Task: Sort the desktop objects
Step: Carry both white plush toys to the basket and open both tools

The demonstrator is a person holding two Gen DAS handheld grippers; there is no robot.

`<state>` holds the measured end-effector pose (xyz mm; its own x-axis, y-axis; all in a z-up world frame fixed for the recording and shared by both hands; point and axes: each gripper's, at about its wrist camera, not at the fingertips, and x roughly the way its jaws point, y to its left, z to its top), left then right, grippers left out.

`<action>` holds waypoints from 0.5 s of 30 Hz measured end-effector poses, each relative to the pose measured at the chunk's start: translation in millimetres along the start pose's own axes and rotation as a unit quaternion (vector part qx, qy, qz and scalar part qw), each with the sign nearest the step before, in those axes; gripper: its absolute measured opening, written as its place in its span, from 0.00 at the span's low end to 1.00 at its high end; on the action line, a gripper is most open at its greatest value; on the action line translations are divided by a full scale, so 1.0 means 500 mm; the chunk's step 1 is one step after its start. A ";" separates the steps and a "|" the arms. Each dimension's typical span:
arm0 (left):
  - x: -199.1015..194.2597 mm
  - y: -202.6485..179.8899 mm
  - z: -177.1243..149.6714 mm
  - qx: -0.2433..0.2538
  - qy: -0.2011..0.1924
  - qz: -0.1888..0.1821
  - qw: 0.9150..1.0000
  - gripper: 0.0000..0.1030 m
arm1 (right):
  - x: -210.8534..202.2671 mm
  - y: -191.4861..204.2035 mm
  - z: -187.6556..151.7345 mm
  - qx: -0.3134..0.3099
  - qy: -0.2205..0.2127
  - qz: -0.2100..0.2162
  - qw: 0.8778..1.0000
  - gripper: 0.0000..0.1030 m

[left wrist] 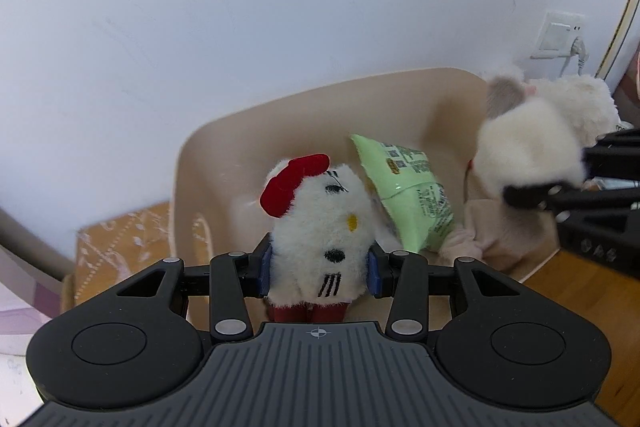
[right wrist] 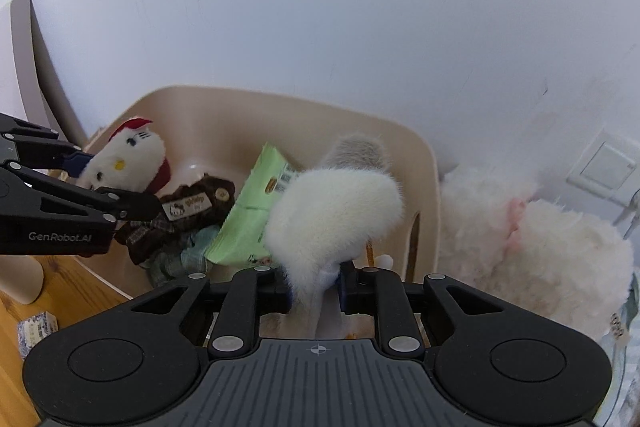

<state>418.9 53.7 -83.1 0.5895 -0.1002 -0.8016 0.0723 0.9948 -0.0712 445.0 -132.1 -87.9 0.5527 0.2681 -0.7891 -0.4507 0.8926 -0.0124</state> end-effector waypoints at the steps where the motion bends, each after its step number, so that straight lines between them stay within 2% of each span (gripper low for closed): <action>1: 0.005 0.000 -0.001 0.002 0.001 -0.001 1.000 0.43 | 0.005 0.002 -0.002 -0.001 0.003 -0.001 1.000 0.22; 3: 0.014 -0.005 -0.004 0.005 0.003 0.003 1.000 0.43 | 0.014 0.006 -0.008 -0.005 0.009 -0.002 1.000 0.34; 4: 0.019 -0.005 -0.005 0.004 0.004 0.005 1.000 0.43 | 0.018 0.009 -0.009 -0.007 0.009 -0.004 1.000 0.37; 6: 0.024 0.000 -0.008 -0.005 0.010 -0.002 1.000 0.44 | 0.019 0.017 -0.013 -0.016 0.004 -0.009 1.000 0.53; 7: 0.024 0.003 -0.009 -0.010 0.015 -0.006 1.000 0.47 | 0.016 0.020 -0.014 -0.019 0.000 -0.011 1.000 0.65; 8: 0.023 0.007 -0.011 -0.014 0.020 -0.013 1.000 0.53 | 0.012 0.023 -0.015 -0.021 -0.006 -0.013 1.000 0.70; 9: 0.021 0.009 -0.014 -0.017 0.022 -0.017 0.999 0.56 | 0.006 0.026 -0.016 -0.025 -0.012 -0.013 1.000 0.70; 11: 0.012 0.010 -0.018 -0.018 0.008 -0.008 1.000 0.69 | -0.003 0.031 -0.016 -0.031 -0.014 -0.008 0.999 0.74; 12: 0.005 0.011 -0.019 -0.015 0.001 -0.005 1.000 0.72 | -0.010 0.035 -0.017 -0.035 -0.016 -0.008 0.999 0.76; 14: -0.007 0.015 -0.020 -0.013 -0.006 -0.003 1.000 0.73 | -0.023 0.043 -0.018 -0.043 -0.023 -0.008 0.999 0.88; 15: -0.012 0.018 -0.020 -0.015 -0.006 -0.002 1.000 0.74 | -0.030 0.046 -0.019 -0.045 -0.028 -0.005 0.999 0.91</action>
<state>408.0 63.2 -84.8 0.5996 -0.1045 -0.7935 0.0508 0.9944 -0.0926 419.6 -119.1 -82.1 0.5948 0.2820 -0.7528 -0.5044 0.8601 -0.0763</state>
